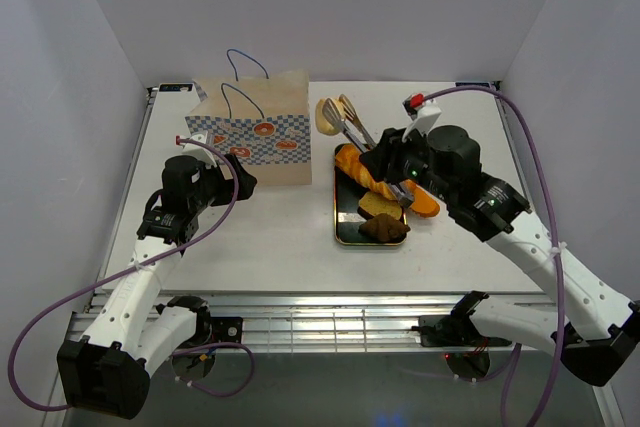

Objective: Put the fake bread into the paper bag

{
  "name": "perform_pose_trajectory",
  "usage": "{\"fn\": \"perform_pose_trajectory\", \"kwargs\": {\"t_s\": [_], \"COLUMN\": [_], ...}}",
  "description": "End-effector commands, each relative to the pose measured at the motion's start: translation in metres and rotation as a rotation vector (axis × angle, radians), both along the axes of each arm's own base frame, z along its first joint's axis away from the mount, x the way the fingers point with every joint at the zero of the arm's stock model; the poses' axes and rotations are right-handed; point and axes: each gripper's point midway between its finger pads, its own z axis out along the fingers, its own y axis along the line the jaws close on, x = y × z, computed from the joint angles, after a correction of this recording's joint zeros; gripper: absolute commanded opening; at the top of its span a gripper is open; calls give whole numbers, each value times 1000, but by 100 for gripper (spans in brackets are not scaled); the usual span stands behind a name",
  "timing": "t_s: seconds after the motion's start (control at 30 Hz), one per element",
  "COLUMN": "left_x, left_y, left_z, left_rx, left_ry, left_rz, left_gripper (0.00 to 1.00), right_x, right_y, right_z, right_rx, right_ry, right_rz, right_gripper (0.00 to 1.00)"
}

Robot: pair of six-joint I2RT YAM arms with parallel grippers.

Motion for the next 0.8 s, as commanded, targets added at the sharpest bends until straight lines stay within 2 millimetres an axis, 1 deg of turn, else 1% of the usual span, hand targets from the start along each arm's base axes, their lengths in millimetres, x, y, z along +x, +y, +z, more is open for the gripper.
{"fn": "perform_pose_trajectory", "kwargs": {"t_s": [0.0, 0.03, 0.07, 0.1, 0.13, 0.17, 0.2, 0.23, 0.27, 0.3, 0.33, 0.37, 0.4, 0.5, 0.67, 0.77], "left_x": [4, 4, 4, 4, 4, 4, 3, 4, 4, 4, 4, 4, 4, 4, 4, 4], "left_y": [-3, -4, -4, -4, -4, -4, -5, -4, -4, -4, -5, -4, -4, -4, -4, -4], "left_z": [22, 21, 21, 20, 21, 21, 21, 21, 22, 21, 21, 21, 22, 22, 22, 22], "left_rx": [-14, -15, -16, -16, -17, -17, -17, -17, -17, -17, -17, -16, -17, -16, -16, -17], "left_ry": [-50, -49, -48, -46, -47, -49, -49, -49, -50, -47, -47, -47, -52, -49, -51, -52], "left_rz": [-8, -11, -12, -13, -15, -15, -16, -15, -15, -15, -16, -13, -13, -13, -12, -13], "left_gripper": [98, 98, 98, 98, 98, 98, 98, 98, 98, 98, 98, 98, 98, 98, 98, 98], "right_x": [20, 22, 24, 31, 34, 36, 44, 46, 48, 57, 61, 63, 70, 81, 95, 98], "right_y": [11, 14, 18, 25, 29, 34, 44, 48, 55, 64, 69, 73, 80, 92, 101, 102], "right_z": [74, 93, 98, 97, 112, 116, 110, 122, 123, 114, 113, 119, 111, 100, 78, 69], "right_rx": [99, 127, 133, 127, 148, 157, 146, 160, 161, 142, 140, 146, 133, 111, 67, 49], "right_ry": [-187, -223, -234, -232, -259, -265, -251, -271, -269, -250, -246, -254, -237, -221, -195, -185], "right_rz": [-10, -6, 5, 12, 16, 29, 39, 50, 66, 75, 82, 89, 94, 101, 97, 93], "right_gripper": [46, 46, 47, 48, 48, 50, 50, 50, 50, 50, 50, 50, 50, 52, 53, 56]}}
